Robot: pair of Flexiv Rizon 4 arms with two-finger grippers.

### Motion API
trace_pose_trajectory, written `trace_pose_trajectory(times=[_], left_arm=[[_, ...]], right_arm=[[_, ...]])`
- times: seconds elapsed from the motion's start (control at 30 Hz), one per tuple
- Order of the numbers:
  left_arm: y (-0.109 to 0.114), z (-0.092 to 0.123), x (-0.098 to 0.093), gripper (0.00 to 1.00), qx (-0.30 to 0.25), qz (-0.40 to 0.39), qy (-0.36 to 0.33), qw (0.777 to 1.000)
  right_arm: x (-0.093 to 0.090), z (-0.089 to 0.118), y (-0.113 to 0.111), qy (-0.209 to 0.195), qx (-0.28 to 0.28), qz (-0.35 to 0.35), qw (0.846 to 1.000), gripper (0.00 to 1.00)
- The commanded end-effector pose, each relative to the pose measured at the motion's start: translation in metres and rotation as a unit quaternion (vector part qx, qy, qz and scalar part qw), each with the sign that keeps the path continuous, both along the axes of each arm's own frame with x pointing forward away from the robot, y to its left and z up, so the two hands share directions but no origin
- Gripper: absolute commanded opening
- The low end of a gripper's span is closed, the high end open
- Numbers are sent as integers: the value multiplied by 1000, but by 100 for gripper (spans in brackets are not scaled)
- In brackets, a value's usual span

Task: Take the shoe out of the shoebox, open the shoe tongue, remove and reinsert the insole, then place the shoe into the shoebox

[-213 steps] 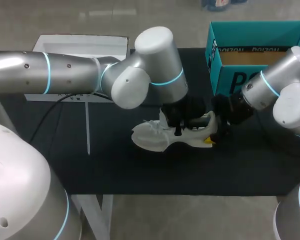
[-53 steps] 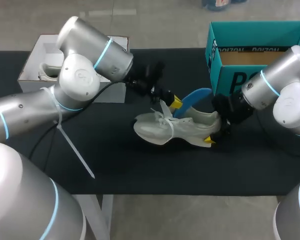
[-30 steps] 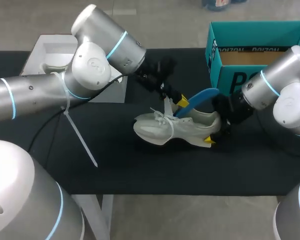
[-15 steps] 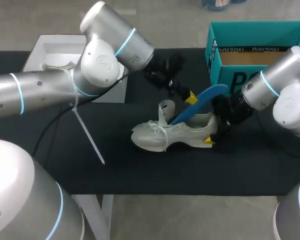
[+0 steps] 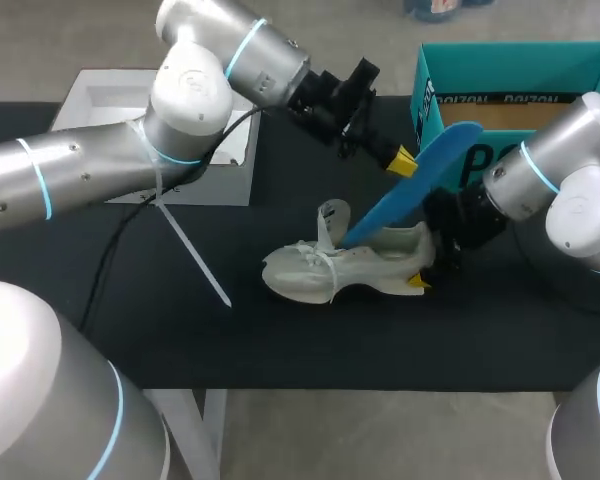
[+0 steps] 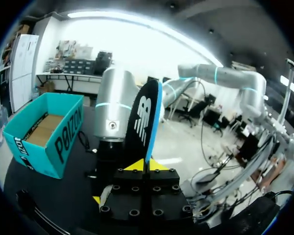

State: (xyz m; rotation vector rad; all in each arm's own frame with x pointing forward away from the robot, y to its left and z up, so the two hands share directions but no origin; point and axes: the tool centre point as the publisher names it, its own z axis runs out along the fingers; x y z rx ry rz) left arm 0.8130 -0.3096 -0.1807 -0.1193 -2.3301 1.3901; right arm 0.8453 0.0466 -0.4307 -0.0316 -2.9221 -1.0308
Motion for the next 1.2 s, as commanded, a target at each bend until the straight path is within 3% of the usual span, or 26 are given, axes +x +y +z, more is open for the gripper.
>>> trace_pose_trajectory(times=[0.03, 0.6, 0.77, 0.93, 1.2], left_arm=[[10, 11, 5, 0, -5, -45, 25, 999], [10, 11, 5, 0, -5, -45, 25, 999], [37, 28, -32, 0, -66, 19, 58, 996], [53, 47, -69, 0, -82, 60, 95, 990], [72, 70, -102, 0, -130, 101, 114, 980]], right_arm=[[0, -1, 1, 0, -1, -1, 1000, 0], [0, -1, 1, 0, -1, -1, 1000, 0], [0, -1, 1, 0, -1, -1, 1000, 0], [0, -1, 1, 0, -1, -1, 1000, 0], [0, -1, 1, 0, -1, -1, 1000, 0]])
